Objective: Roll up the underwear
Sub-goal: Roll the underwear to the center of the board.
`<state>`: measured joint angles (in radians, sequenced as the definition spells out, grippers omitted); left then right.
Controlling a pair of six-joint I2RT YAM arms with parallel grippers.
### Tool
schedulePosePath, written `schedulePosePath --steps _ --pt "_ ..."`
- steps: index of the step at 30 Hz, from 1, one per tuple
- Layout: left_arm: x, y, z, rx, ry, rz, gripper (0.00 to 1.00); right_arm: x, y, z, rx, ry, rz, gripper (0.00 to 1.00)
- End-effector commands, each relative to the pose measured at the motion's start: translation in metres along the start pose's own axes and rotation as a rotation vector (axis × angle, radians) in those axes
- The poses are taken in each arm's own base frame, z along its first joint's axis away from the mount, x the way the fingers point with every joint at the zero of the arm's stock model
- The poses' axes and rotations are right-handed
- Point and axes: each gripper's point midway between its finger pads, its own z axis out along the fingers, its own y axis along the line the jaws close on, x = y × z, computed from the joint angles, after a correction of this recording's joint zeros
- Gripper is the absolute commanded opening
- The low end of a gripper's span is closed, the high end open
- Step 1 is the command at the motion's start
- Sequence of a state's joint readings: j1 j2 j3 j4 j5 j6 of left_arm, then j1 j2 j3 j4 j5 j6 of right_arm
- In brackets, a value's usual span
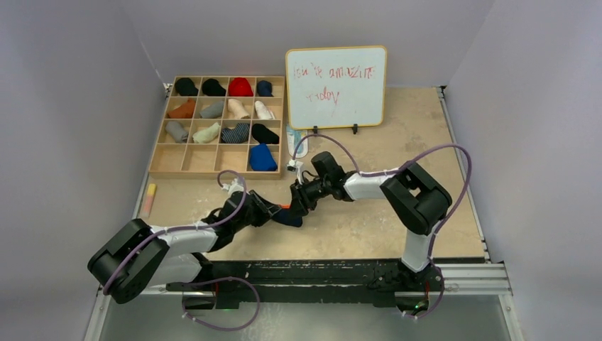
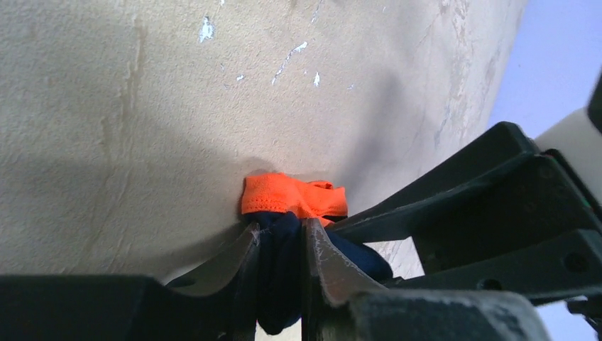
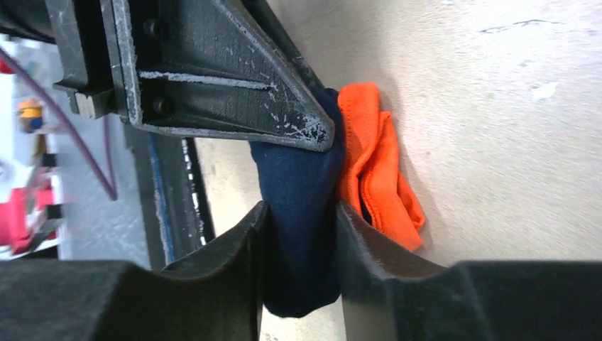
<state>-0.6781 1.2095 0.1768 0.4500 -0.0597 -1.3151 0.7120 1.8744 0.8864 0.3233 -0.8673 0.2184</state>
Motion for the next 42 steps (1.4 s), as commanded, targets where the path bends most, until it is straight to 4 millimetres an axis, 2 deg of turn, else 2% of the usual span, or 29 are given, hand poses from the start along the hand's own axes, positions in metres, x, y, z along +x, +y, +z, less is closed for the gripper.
schedulePosePath --steps 1,2,3,4,9,13,19,20,21,24,25,28,29,31,33,36,41,42 --pt "0.006 0.023 0.002 -0.116 0.03 0.078 0.1 -0.005 -0.024 -0.024 0.287 0.036 -0.075 0.45" --pt "0.006 0.021 0.003 -0.115 0.034 0.082 0.1 -0.01 -0.026 -0.03 0.338 0.032 -0.126 0.59" --pt "0.007 0.02 0.004 -0.115 0.039 0.087 0.09 -0.015 -0.026 -0.036 0.385 0.026 -0.175 0.65" --pt "0.008 0.019 0.006 -0.116 0.045 0.089 0.08 -0.018 -0.025 -0.04 0.428 0.027 -0.24 0.66" --pt "0.011 0.017 0.009 -0.124 0.063 0.095 0.06 -0.033 -0.005 -0.044 0.604 0.009 -0.644 0.66" --pt "0.011 0.017 0.009 -0.134 0.066 0.098 0.06 -0.035 0.02 -0.034 0.583 -0.052 -0.835 0.63" --pt "0.01 0.015 0.009 -0.133 0.064 0.096 0.05 0.002 0.001 -0.017 0.623 0.103 -0.856 0.57" --pt "0.01 0.014 0.009 -0.131 0.065 0.096 0.05 0.007 -0.002 -0.015 0.626 0.114 -0.858 0.56" --pt "0.01 0.014 0.009 -0.131 0.067 0.098 0.05 0.009 -0.006 -0.014 0.637 0.118 -0.862 0.5" --pt "0.011 0.014 0.008 -0.131 0.069 0.096 0.05 0.01 -0.017 -0.016 0.694 0.134 -0.838 0.28" --pt "0.011 0.013 0.008 -0.129 0.069 0.095 0.05 0.014 -0.02 -0.017 0.715 0.157 -0.804 0.25" --pt "0.01 0.011 0.008 -0.121 0.068 0.094 0.05 0.028 -0.023 -0.012 0.692 0.208 -0.743 0.22" --pt "0.01 0.01 0.007 -0.118 0.068 0.092 0.06 0.033 -0.024 -0.011 0.679 0.22 -0.715 0.16" --pt "0.01 0.007 0.006 -0.108 0.067 0.088 0.12 0.044 -0.024 -0.008 0.632 0.245 -0.661 0.05" --pt "0.008 0.003 0.004 -0.092 0.059 0.08 0.27 0.049 -0.019 -0.005 0.565 0.232 -0.581 0.0" --pt "0.007 -0.002 0.001 -0.065 0.056 0.065 0.46 0.051 -0.016 -0.005 0.484 0.179 -0.444 0.0" --pt "0.01 -0.012 -0.002 0.001 0.068 0.023 0.66 0.046 -0.014 -0.006 0.386 0.078 -0.233 0.0" --pt "0.013 -0.014 -0.003 0.018 0.081 0.006 0.72 0.046 -0.014 -0.005 0.374 0.066 -0.206 0.0"
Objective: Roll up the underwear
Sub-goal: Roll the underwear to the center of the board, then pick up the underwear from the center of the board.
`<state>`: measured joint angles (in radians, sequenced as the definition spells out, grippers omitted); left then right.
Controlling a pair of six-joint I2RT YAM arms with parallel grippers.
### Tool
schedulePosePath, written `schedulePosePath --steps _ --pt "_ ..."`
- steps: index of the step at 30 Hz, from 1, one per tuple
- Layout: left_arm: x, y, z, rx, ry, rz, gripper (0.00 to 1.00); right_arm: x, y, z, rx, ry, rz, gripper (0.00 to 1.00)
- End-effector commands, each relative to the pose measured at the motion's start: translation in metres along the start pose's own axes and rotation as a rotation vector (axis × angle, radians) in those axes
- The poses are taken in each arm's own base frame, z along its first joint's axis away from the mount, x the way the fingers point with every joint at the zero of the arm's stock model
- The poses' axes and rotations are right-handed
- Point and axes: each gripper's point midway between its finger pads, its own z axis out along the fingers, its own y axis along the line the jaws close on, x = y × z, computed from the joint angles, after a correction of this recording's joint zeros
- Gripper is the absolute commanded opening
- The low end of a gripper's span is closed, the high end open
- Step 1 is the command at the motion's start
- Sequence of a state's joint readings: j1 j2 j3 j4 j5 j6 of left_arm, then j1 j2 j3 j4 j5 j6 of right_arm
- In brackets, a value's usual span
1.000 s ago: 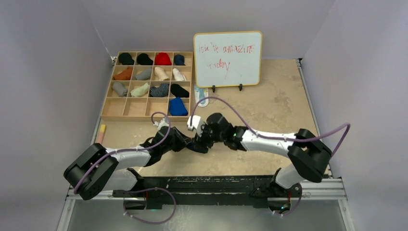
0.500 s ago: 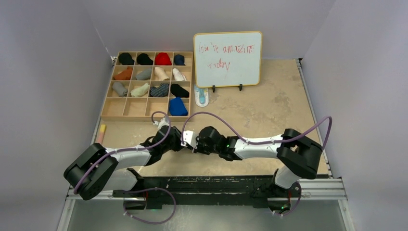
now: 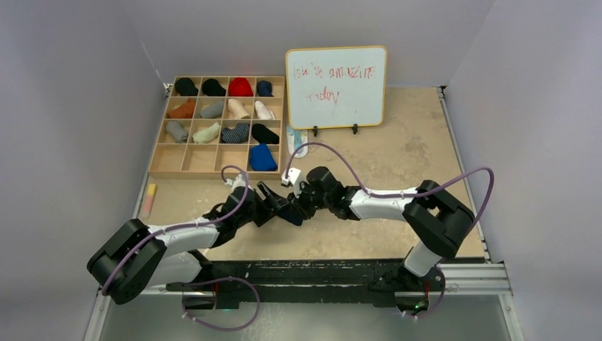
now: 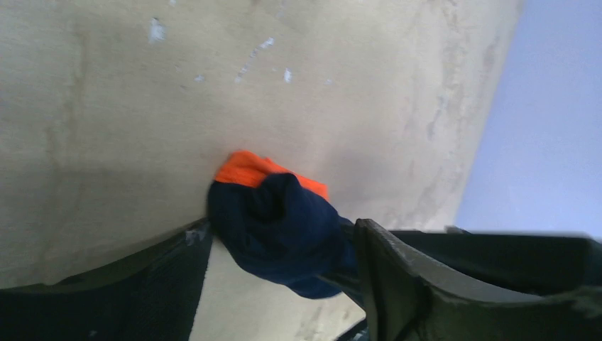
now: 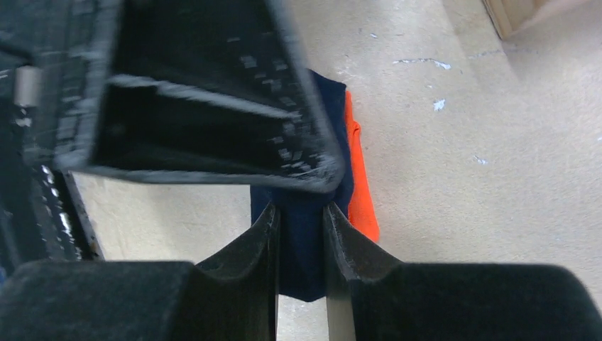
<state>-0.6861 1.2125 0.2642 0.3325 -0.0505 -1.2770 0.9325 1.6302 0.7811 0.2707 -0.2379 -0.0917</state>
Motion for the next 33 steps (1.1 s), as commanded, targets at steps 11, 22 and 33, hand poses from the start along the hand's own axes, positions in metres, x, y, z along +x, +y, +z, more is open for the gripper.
schedulePosePath --steps 11,22,33 --pt "0.027 0.017 0.003 0.001 0.102 -0.124 0.74 0.058 0.023 0.012 -0.17 0.12 0.46 0.0" --pt "0.023 0.041 0.009 -0.099 0.06 -0.105 0.68 0.07 0.015 0.011 -0.221 0.084 0.692 0.0" --pt "0.029 0.064 0.025 -0.246 0.098 -0.05 0.59 0.078 0.006 0.01 -0.256 0.052 0.814 0.0"
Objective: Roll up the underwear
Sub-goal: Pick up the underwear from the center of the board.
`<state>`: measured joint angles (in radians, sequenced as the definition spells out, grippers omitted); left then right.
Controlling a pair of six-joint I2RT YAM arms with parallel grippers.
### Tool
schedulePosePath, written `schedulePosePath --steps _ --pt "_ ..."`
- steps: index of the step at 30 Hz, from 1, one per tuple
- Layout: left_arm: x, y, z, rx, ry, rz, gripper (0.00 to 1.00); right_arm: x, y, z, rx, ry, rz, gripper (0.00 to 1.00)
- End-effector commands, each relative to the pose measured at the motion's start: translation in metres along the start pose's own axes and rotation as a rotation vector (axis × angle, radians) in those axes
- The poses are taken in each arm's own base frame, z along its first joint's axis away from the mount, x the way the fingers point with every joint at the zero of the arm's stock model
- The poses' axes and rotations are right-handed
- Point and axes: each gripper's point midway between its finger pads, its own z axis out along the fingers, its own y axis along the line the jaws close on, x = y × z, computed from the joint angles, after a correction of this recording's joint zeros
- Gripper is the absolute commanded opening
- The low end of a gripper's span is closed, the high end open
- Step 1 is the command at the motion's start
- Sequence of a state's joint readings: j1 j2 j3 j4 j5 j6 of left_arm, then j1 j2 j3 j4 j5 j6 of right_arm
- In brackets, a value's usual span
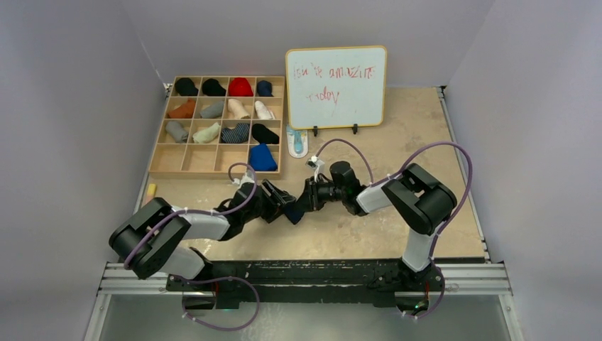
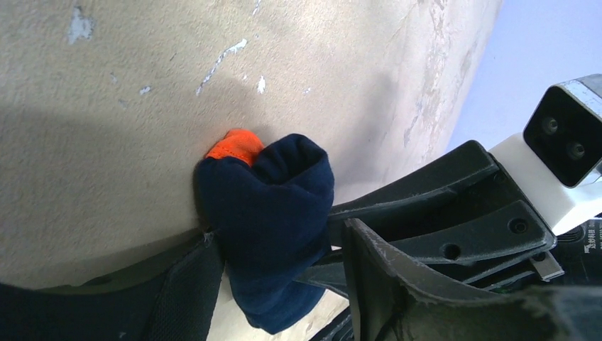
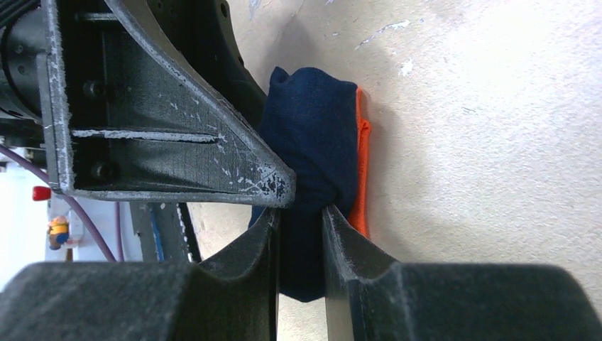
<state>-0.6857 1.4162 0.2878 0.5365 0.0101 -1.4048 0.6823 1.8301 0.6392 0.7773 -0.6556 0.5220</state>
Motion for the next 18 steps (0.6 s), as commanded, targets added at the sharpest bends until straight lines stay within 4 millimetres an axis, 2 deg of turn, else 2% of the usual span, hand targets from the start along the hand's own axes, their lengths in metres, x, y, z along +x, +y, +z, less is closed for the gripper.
schedulePosePath --steps 1,5,11,18 --pt "0.01 0.079 0.0 -0.297 0.031 0.071 0.57 0.068 -0.027 -0.009 0.079 0.171 0.182 0.0" --pt "0.008 0.088 0.001 -0.338 0.029 0.096 0.57 0.067 -0.029 -0.01 0.07 0.157 0.203 0.0" --pt "0.008 0.101 0.006 -0.452 0.049 0.137 0.63 0.067 -0.029 -0.01 0.054 0.157 0.204 0.0" --pt "0.014 0.111 0.015 -0.532 0.102 0.162 0.57 0.064 -0.026 -0.011 0.043 0.142 0.186 0.0"
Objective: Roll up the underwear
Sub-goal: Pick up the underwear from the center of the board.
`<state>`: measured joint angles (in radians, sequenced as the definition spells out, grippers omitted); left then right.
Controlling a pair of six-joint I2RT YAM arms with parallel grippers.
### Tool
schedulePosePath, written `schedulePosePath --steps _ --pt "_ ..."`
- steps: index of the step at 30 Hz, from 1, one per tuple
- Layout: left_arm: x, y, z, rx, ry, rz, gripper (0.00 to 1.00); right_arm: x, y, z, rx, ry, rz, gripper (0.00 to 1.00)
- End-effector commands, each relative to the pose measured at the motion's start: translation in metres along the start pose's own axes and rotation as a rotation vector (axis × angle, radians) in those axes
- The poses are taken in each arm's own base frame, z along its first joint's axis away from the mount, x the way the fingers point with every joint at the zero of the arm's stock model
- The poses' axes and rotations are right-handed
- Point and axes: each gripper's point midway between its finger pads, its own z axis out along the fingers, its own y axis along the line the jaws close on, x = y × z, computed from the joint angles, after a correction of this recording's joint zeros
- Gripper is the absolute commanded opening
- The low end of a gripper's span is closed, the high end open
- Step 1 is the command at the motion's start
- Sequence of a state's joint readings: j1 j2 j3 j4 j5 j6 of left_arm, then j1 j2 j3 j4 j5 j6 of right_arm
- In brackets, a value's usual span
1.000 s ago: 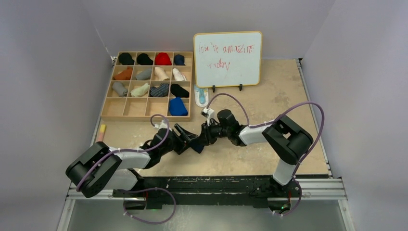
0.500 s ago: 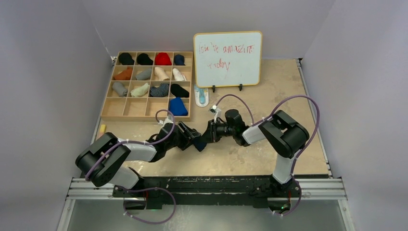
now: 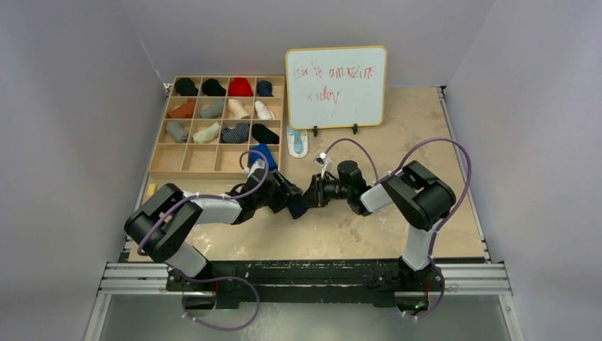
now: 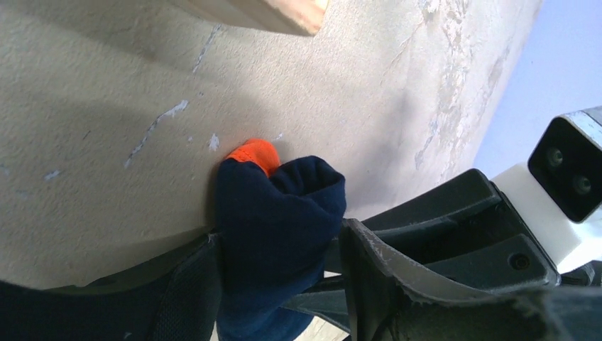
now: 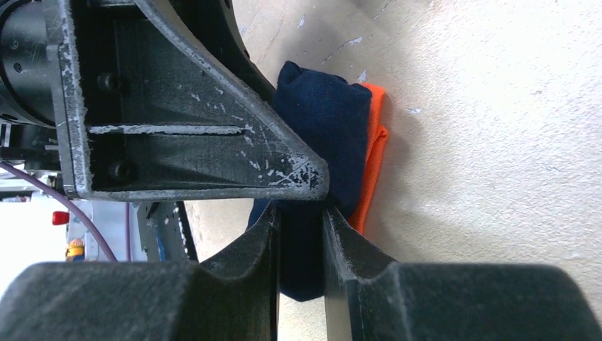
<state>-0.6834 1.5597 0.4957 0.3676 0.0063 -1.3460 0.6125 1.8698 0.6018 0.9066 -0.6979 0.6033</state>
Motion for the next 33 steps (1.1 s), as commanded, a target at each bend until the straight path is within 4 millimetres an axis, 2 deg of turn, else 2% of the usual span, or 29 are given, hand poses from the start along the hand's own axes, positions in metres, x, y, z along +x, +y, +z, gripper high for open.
schedulePosePath --steps 1,3,7,9,12,15,18,21,24,30,33 --pt "0.027 0.122 -0.002 -0.433 0.101 0.121 0.54 0.072 -0.016 -0.007 0.07 0.197 0.107 0.0" --pt "0.028 0.121 0.001 -0.438 0.119 0.154 0.44 0.071 -0.015 -0.008 0.068 0.188 0.099 0.0" --pt "0.031 0.118 0.007 -0.436 0.154 0.224 0.3 0.068 -0.013 -0.009 0.067 0.175 0.088 0.01" --pt "0.032 0.117 0.009 -0.437 0.162 0.243 0.18 0.066 -0.013 -0.009 0.069 0.169 0.081 0.02" --pt "0.03 0.113 0.009 -0.423 0.157 0.26 0.0 0.06 -0.008 -0.011 0.065 0.15 0.058 0.12" --pt "0.027 0.098 0.009 -0.372 0.151 0.291 0.0 0.046 0.007 -0.017 0.042 0.113 -0.002 0.41" --pt "0.023 0.078 0.01 -0.309 0.145 0.321 0.0 0.03 0.025 -0.028 0.029 0.068 -0.076 0.53" --pt "0.021 0.055 0.009 -0.244 0.158 0.344 0.0 0.012 0.029 -0.041 0.099 0.026 -0.139 0.57" --pt "0.015 0.03 0.004 -0.175 0.159 0.361 0.0 -0.006 0.019 -0.06 0.251 -0.045 -0.184 0.58" --pt "-0.023 -0.012 -0.014 -0.063 0.098 0.413 0.0 -0.036 0.008 -0.101 0.482 -0.197 -0.264 0.63" --pt "-0.041 -0.023 -0.026 -0.04 0.094 0.436 0.0 -0.045 0.005 -0.113 0.546 -0.229 -0.285 0.63"
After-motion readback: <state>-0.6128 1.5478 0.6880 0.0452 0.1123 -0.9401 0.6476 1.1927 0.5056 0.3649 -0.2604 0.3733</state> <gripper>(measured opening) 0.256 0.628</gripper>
